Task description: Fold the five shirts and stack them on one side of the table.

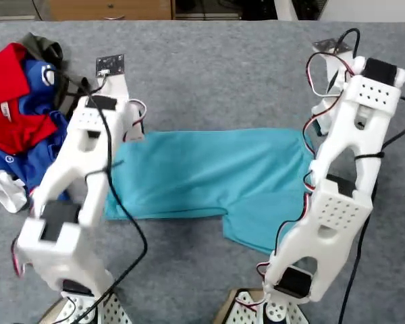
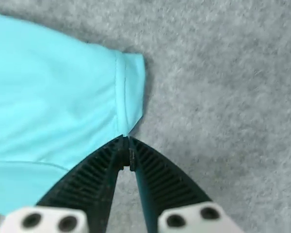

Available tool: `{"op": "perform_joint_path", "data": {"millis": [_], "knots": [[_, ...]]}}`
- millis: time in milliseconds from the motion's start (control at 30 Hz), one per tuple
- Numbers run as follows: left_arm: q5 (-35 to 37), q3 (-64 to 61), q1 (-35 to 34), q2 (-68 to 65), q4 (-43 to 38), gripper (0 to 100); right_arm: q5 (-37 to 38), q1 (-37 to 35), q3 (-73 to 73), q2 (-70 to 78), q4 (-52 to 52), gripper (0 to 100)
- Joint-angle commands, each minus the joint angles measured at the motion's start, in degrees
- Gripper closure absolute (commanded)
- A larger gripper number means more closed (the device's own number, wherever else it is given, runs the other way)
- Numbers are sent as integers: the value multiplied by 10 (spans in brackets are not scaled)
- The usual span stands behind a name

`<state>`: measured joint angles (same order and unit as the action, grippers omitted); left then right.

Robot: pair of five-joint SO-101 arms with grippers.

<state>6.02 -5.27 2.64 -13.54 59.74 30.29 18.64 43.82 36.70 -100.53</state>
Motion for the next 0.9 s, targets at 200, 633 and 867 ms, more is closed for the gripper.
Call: {"op": "perform_joint_path", "data": {"millis": [200,633,867], "knots": [[2,229,-14,-155,63,981,-11,-4,-263,-88,156,995],[0,259,-32,-205,60,981,-9,15,-407,-93,295,995],[0,259,-62,-205,63,981,-8,49,-387,-93,298,995]]}}
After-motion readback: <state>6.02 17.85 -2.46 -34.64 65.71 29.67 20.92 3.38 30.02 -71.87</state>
